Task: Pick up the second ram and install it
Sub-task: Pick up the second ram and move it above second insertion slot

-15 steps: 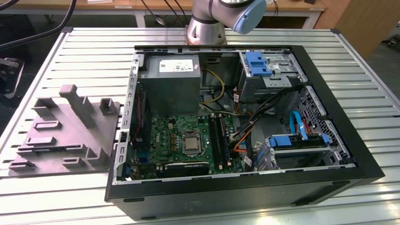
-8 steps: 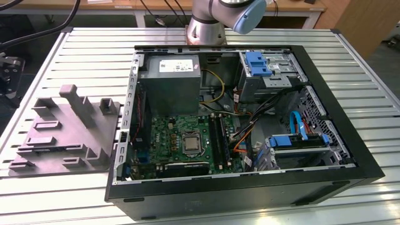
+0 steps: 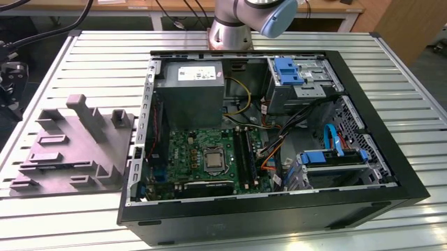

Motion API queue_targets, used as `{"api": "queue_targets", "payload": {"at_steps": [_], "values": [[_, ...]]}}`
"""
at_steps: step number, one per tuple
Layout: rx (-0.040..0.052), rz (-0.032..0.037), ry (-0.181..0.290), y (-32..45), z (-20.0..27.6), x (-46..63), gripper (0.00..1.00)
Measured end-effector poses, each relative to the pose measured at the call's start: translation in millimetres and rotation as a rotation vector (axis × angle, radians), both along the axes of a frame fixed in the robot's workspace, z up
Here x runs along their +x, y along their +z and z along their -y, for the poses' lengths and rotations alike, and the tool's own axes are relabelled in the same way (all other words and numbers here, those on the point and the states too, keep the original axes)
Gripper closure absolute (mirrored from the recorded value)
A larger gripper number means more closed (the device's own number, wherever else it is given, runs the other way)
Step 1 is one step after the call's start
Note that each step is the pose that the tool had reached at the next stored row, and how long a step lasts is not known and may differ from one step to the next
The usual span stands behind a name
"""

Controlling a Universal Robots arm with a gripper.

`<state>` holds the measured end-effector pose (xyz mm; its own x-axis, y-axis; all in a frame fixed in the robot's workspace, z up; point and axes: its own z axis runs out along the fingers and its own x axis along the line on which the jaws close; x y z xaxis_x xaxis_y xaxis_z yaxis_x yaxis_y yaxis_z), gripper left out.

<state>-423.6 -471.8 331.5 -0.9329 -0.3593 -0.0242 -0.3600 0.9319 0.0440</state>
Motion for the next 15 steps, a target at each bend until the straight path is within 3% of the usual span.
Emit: {"api": "queue_targets", "payload": {"at_steps": [15], "values": [[0.0,0.0,0.272,-5.1,0.0,0.0,0.9]]}}
